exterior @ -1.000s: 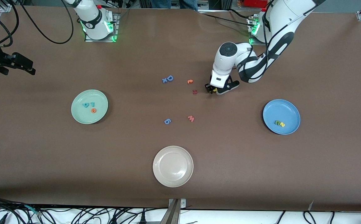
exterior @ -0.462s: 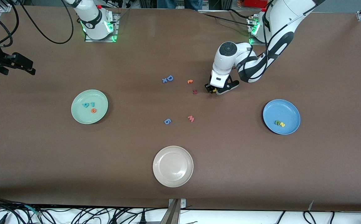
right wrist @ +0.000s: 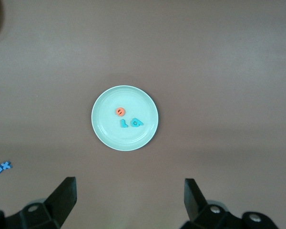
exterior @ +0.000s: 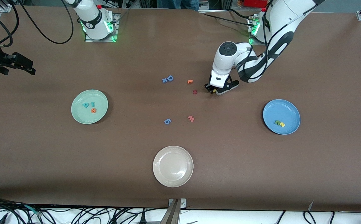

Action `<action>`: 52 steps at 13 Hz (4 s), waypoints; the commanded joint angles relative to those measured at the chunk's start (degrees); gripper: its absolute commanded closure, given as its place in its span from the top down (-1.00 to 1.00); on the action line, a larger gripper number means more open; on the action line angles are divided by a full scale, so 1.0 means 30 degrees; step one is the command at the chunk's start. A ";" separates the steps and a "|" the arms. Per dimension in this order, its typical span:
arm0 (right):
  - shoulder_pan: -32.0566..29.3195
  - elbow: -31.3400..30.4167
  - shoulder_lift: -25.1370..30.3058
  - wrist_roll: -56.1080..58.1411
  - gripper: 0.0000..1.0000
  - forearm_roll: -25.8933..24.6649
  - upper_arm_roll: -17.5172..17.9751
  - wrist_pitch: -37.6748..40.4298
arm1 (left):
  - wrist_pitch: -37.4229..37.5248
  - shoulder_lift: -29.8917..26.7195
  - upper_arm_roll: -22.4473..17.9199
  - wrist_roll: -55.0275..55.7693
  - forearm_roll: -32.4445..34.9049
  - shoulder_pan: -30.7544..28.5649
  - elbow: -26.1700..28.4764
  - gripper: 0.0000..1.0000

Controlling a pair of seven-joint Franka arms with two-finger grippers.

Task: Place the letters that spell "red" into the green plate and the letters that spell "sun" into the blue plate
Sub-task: 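Lower the left gripper and grasp the yellow c, then carry the yellow c with the left gripper to the blue plate, then open the left gripper to drop the yellow c onto the blue plate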

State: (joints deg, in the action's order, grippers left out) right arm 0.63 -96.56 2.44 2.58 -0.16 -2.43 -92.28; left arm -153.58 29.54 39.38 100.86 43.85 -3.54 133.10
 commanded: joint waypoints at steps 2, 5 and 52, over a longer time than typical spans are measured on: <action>0.0025 0.0313 -0.0111 -0.0040 1.00 0.0288 -0.0069 0.0263 | 0.0217 0.0172 0.0028 0.0541 0.0824 -0.0168 0.0078 -0.38; 0.0025 0.0313 -0.0111 -0.0040 1.00 0.0288 -0.0069 0.0263 | 0.1380 0.0172 -0.0002 0.0074 0.0824 -0.0199 -0.0709 -0.41; 0.0025 0.0342 -0.0140 0.0106 1.00 0.0200 -0.0069 0.0087 | 1.3426 0.1432 -0.0646 -3.1977 -0.4830 -1.0657 -1.3690 1.00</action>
State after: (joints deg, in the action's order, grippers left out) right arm 0.63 -96.56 2.39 2.59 -0.16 -2.46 -92.29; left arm -116.87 34.27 37.37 8.88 30.25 -35.62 94.17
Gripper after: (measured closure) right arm 0.000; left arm 0.000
